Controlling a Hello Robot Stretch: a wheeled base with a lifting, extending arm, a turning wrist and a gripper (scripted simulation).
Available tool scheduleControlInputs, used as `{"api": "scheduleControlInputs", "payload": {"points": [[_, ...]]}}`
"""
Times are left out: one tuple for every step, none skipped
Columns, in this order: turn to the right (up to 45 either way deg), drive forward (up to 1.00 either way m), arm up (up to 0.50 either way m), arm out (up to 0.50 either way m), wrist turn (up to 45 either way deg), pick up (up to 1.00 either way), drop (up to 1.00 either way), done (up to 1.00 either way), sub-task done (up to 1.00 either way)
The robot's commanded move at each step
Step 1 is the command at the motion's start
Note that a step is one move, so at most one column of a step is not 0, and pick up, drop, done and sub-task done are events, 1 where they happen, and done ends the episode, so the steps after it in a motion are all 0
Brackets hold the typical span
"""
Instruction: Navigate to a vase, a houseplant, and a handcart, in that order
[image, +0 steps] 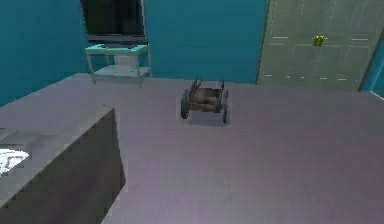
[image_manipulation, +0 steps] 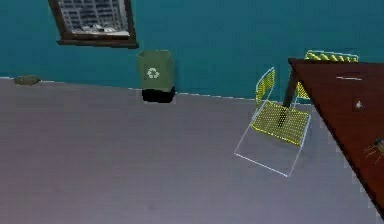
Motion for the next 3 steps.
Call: {"api": "scheduleControlInputs", "payload": {"points": [[0.0, 1.00, 0.00, 0.00, 0.0, 0.00, 0.00, 0.00, 0.00], [-3.0, 0.00, 0.00, 0.00, 0.0, 0.00, 0.00, 0.00, 0.00], [0.0, 0.55, 0.00, 0.00, 0.0, 0.00, 0.00, 0.00, 0.00]]}}
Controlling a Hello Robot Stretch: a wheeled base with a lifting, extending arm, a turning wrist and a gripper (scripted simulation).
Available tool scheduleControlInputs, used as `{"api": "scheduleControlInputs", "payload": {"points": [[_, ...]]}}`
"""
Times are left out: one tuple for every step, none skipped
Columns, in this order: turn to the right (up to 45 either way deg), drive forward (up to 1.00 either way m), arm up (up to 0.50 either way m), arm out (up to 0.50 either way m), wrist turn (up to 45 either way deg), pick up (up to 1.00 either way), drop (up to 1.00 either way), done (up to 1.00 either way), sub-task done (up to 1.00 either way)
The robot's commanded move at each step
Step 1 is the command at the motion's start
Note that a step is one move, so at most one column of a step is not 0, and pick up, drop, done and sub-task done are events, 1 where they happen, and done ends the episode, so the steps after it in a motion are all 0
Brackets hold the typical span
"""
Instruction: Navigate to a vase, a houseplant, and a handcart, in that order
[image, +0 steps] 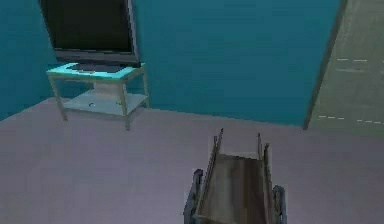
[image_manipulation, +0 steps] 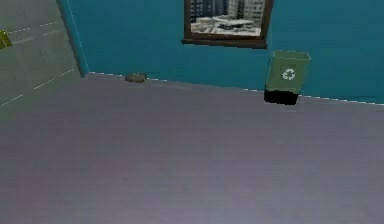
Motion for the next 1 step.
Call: {"api": "scheduleControlInputs", "payload": {"points": [[15.0, 0.00, 0.00, 0.00, 0.0, 0.00, 0.00, 0.00, 0.00]]}}
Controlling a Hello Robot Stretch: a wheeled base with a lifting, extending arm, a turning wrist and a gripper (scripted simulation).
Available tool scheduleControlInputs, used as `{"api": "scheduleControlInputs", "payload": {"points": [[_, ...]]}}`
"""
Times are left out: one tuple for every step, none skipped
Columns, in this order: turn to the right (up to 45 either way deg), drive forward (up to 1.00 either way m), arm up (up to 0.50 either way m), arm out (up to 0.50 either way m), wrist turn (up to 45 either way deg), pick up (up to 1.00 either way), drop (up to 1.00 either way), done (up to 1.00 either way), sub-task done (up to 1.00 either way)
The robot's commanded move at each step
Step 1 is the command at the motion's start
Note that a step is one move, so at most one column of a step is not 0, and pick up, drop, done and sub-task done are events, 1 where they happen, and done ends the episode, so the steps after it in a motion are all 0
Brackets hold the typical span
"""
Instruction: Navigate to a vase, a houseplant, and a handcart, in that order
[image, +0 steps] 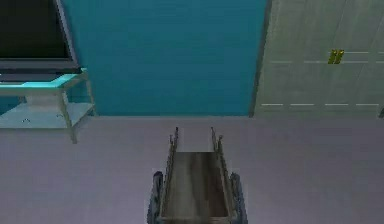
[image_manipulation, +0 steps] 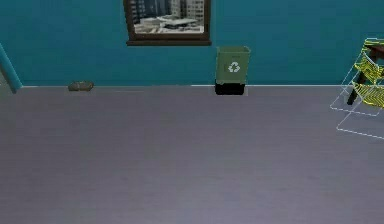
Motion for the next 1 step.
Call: {"api": "scheduleControlInputs", "payload": {"points": [[0.0, 0.00, 0.00, 0.00, 0.0, 0.00, 0.00, 1.00, 0.00]]}}
